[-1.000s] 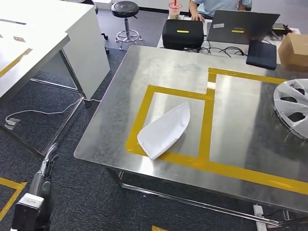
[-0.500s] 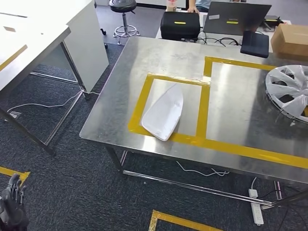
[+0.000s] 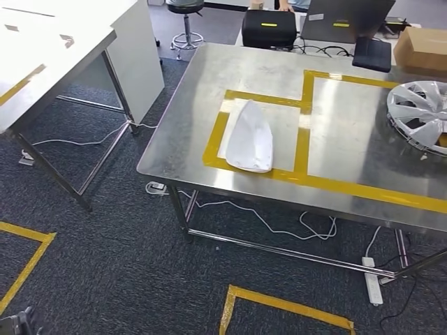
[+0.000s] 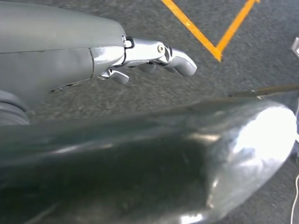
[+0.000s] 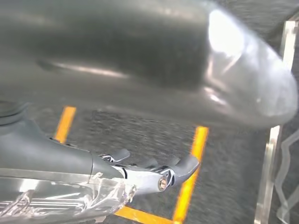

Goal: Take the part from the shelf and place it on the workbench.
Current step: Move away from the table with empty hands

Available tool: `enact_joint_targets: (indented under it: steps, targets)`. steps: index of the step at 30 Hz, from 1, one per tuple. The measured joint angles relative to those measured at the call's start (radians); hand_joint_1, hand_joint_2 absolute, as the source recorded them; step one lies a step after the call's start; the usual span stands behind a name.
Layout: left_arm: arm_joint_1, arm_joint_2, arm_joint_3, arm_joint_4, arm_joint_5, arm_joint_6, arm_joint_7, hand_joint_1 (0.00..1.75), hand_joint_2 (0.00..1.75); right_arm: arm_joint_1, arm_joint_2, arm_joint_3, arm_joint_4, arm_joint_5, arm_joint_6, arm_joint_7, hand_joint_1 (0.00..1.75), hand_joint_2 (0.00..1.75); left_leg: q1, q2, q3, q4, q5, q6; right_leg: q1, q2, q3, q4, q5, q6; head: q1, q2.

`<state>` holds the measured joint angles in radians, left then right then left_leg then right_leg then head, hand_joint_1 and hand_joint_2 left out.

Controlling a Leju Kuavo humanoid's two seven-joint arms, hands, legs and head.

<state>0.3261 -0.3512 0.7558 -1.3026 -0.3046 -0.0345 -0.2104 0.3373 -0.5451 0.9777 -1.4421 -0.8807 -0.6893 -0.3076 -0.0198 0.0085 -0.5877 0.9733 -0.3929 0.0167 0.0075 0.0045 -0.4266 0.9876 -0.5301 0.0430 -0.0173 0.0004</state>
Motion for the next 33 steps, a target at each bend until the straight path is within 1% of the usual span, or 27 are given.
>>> enact_joint_targets:
  steps: [1, 3, 4, 6, 7, 8, 9, 10, 11, 12, 13, 15, 16, 18, 19, 20, 21, 23, 24, 25, 26, 27, 28, 30, 31, 32, 33]
  targets:
    - [0.001, -0.001, 0.000, 0.003, 0.009, 0.006, 0.003, 0.00, 0.00, 0.006, 0.000, -0.013, -0.008, 0.008, 0.000, -0.006, 0.00, 0.00, 0.000, 0.000, -0.002, 0.000, 0.008, -0.004, 0.002, 0.000, 0.013, -0.029, -0.011, -0.003, 0.000, 0.000]
    - [0.008, -0.003, -0.002, 0.006, 0.034, 0.021, 0.011, 0.00, 0.00, 0.032, 0.002, -0.055, -0.038, 0.051, 0.000, -0.012, 0.00, 0.00, 0.001, -0.001, -0.009, 0.002, 0.018, -0.014, 0.001, -0.003, 0.000, -0.035, -0.001, -0.012, 0.001, 0.000]
    - [0.014, -0.004, -0.004, 0.007, 0.048, 0.028, 0.011, 0.00, 0.00, 0.047, 0.003, -0.083, -0.063, 0.084, 0.000, -0.013, 0.00, 0.00, 0.002, -0.003, -0.015, 0.013, 0.000, -0.021, -0.001, -0.005, -0.011, -0.034, 0.009, -0.019, 0.001, 0.000]
    - [0.023, -0.005, -0.007, 0.006, 0.068, 0.035, 0.001, 0.00, 0.00, 0.076, 0.008, -0.143, -0.122, 0.147, 0.004, -0.017, 0.00, 0.00, 0.006, -0.006, -0.040, 0.089, -0.093, -0.035, -0.006, -0.008, -0.039, -0.035, 0.034, -0.029, -0.003, 0.000]
    - [0.024, -0.006, -0.009, 0.006, 0.077, 0.033, -0.009, 0.00, 0.00, 0.090, 0.013, -0.173, -0.151, 0.171, 0.011, -0.022, 0.00, 0.00, 0.008, -0.006, -0.056, 0.152, -0.151, -0.041, -0.006, -0.008, -0.056, -0.034, 0.047, -0.031, -0.006, 0.000]
    - [0.023, -0.006, -0.011, 0.006, 0.085, 0.030, -0.021, 0.00, 0.00, 0.103, 0.020, -0.203, -0.180, 0.192, 0.025, -0.028, 0.00, 0.00, 0.011, -0.006, -0.068, 0.218, -0.192, -0.045, -0.006, -0.009, -0.072, -0.033, 0.060, -0.031, -0.006, 0.000]
    - [0.021, -0.007, -0.013, 0.006, 0.093, 0.024, -0.033, 0.00, 0.00, 0.115, 0.028, -0.234, -0.206, 0.212, 0.044, -0.033, 0.00, 0.00, 0.013, -0.006, -0.072, 0.267, -0.207, -0.048, -0.006, -0.010, -0.087, -0.032, 0.072, -0.030, -0.006, 0.000]
    - [0.018, -0.006, -0.015, 0.006, 0.102, 0.019, -0.044, 0.00, 0.00, 0.124, 0.037, -0.264, -0.229, 0.233, 0.066, -0.037, 0.00, 0.00, 0.015, -0.006, -0.062, 0.289, -0.198, -0.049, -0.006, -0.010, -0.103, -0.030, 0.085, -0.028, -0.007, 0.000]
    - [0.017, -0.006, -0.018, 0.004, 0.109, 0.013, -0.053, 0.00, 0.00, 0.131, 0.047, -0.291, -0.249, 0.254, 0.089, -0.039, 0.00, 0.00, 0.016, -0.006, -0.036, 0.276, -0.171, -0.049, -0.007, -0.010, -0.118, -0.027, 0.097, -0.026, -0.007, 0.000]
    - [0.015, -0.006, -0.022, 0.003, 0.115, 0.009, -0.060, 0.00, 0.00, 0.136, 0.055, -0.314, -0.266, 0.271, 0.108, -0.040, 0.00, 0.00, 0.017, -0.006, 0.005, 0.230, -0.141, -0.048, -0.007, -0.010, -0.132, -0.023, 0.108, -0.022, -0.007, 0.000]
    - [0.014, -0.006, -0.027, 0.000, 0.119, 0.006, -0.063, 0.00, 0.00, 0.142, 0.063, -0.333, -0.281, 0.283, 0.121, -0.040, 0.00, 0.00, 0.018, -0.007, 0.064, 0.155, -0.122, -0.045, -0.007, -0.009, -0.146, -0.019, 0.118, -0.018, -0.008, 0.000]
    - [0.009, -0.006, -0.036, -0.006, 0.123, 0.004, -0.067, 0.00, 0.00, 0.152, 0.074, -0.362, -0.305, 0.296, 0.134, -0.040, 0.00, 0.00, 0.016, -0.009, 0.162, 0.008, -0.122, -0.035, -0.006, -0.009, -0.165, -0.011, 0.135, -0.007, -0.007, 0.000]
    - [0.008, -0.007, -0.039, -0.008, 0.126, 0.004, -0.069, 0.00, 0.00, 0.155, 0.078, -0.374, -0.314, 0.299, 0.138, -0.040, 0.00, 0.00, 0.013, -0.010, 0.185, -0.035, -0.130, -0.029, -0.006, -0.010, -0.171, -0.009, 0.145, -0.001, -0.007, 0.000]
    - [0.006, -0.007, -0.043, -0.010, 0.136, 0.004, -0.072, 0.00, 0.00, 0.162, 0.083, -0.392, -0.325, 0.307, 0.150, -0.038, 0.00, 0.00, 0.010, -0.009, 0.177, -0.051, -0.126, -0.012, -0.009, -0.010, -0.180, -0.011, 0.161, 0.009, -0.007, 0.000]
    - [0.007, -0.007, -0.046, -0.013, 0.152, 0.004, -0.072, 0.00, 0.00, 0.166, 0.086, -0.400, -0.328, 0.312, 0.160, -0.033, 0.00, 0.00, 0.010, -0.007, 0.168, -0.050, -0.116, -0.002, -0.011, -0.009, -0.188, -0.004, 0.150, 0.014, -0.007, 0.000]
    - [0.008, -0.007, -0.051, -0.018, 0.177, 0.005, -0.070, 0.00, 0.00, 0.172, 0.090, -0.407, -0.330, 0.318, 0.172, -0.026, 0.00, 0.00, 0.010, -0.004, 0.158, -0.051, -0.106, 0.007, -0.012, -0.008, -0.200, 0.019, 0.121, 0.020, -0.006, 0.000]
    - [0.009, -0.007, -0.059, -0.027, 0.214, 0.006, -0.064, 0.00, 0.00, 0.176, 0.095, -0.415, -0.330, 0.323, 0.186, -0.018, 0.00, 0.00, 0.012, -0.003, 0.146, -0.052, -0.094, 0.013, -0.013, -0.008, -0.216, 0.065, 0.074, 0.024, -0.004, 0.000]
    - [0.015, -0.008, -0.082, -0.052, 0.294, 0.003, -0.045, 0.00, 0.00, 0.179, 0.108, -0.432, -0.328, 0.329, 0.215, -0.008, 0.00, 0.00, 0.010, -0.002, 0.116, -0.051, -0.070, 0.019, -0.014, -0.007, -0.252, 0.201, -0.024, 0.030, -0.002, 0.000]
    - [0.019, -0.008, -0.094, -0.068, 0.328, -0.004, -0.033, 0.00, 0.00, 0.179, 0.114, -0.440, -0.325, 0.331, 0.229, -0.006, 0.00, 0.00, 0.009, -0.001, 0.099, -0.050, -0.056, 0.020, -0.014, -0.007, -0.260, 0.261, -0.046, 0.032, -0.002, 0.000]
    - [0.022, -0.008, -0.106, -0.084, 0.349, -0.015, -0.022, 0.00, 0.00, 0.179, 0.120, -0.448, -0.322, 0.336, 0.241, -0.003, 0.00, 0.00, 0.008, -0.001, 0.082, -0.048, -0.044, 0.019, -0.014, -0.007, -0.254, 0.294, -0.043, 0.032, -0.002, 0.000]
    - [0.026, -0.008, -0.118, -0.100, 0.359, -0.029, -0.010, 0.00, 0.00, 0.180, 0.127, -0.458, -0.318, 0.341, 0.254, 0.001, 0.00, 0.00, 0.008, -0.001, 0.064, -0.045, -0.032, 0.018, -0.014, -0.007, -0.229, 0.289, -0.017, 0.032, -0.002, 0.000]
    - [0.029, -0.008, -0.129, -0.115, 0.362, -0.042, 0.001, 0.00, 0.00, 0.179, 0.133, -0.467, -0.313, 0.347, 0.265, 0.005, 0.00, 0.00, 0.008, -0.002, 0.047, -0.041, -0.021, 0.015, -0.014, -0.007, -0.188, 0.249, 0.015, 0.031, -0.003, 0.000]
    - [0.031, -0.008, -0.139, -0.128, 0.360, -0.050, 0.013, 0.00, 0.00, 0.178, 0.140, -0.478, -0.308, 0.354, 0.274, 0.010, 0.00, 0.00, 0.008, -0.004, 0.033, -0.036, -0.011, 0.011, -0.015, -0.004, -0.130, 0.178, 0.034, 0.031, -0.003, 0.000]
    - [0.036, -0.008, -0.154, -0.148, 0.374, -0.057, 0.036, 0.00, 0.00, 0.173, 0.152, -0.495, -0.299, 0.372, 0.284, 0.020, 0.00, 0.00, 0.004, -0.007, 0.013, -0.026, 0.006, 0.001, -0.016, 0.007, -0.015, 0.020, 0.025, 0.028, -0.004, 0.000]
    - [0.038, -0.008, -0.159, -0.155, 0.388, -0.061, 0.048, 0.00, 0.00, 0.170, 0.159, -0.503, -0.292, 0.380, 0.287, 0.025, 0.00, 0.00, 0.002, -0.008, 0.008, -0.023, 0.015, -0.003, -0.016, 0.011, 0.014, -0.029, 0.010, 0.024, -0.006, 0.000]
    - [0.040, -0.008, -0.162, -0.161, 0.401, -0.066, 0.058, 0.00, 0.00, 0.168, 0.165, -0.510, -0.283, 0.385, 0.292, 0.029, 0.00, 0.00, 0.000, -0.010, 0.004, -0.021, 0.023, -0.007, -0.014, 0.012, 0.022, -0.049, 0.002, 0.019, -0.007, 0.000]
    - [0.043, -0.007, -0.163, -0.166, 0.406, -0.072, 0.064, 0.00, 0.00, 0.168, 0.172, -0.515, -0.275, 0.386, 0.297, 0.032, 0.00, 0.00, 0.000, -0.013, 0.000, -0.020, 0.032, -0.011, -0.014, 0.007, 0.011, -0.046, 0.005, 0.012, -0.008, 0.000]
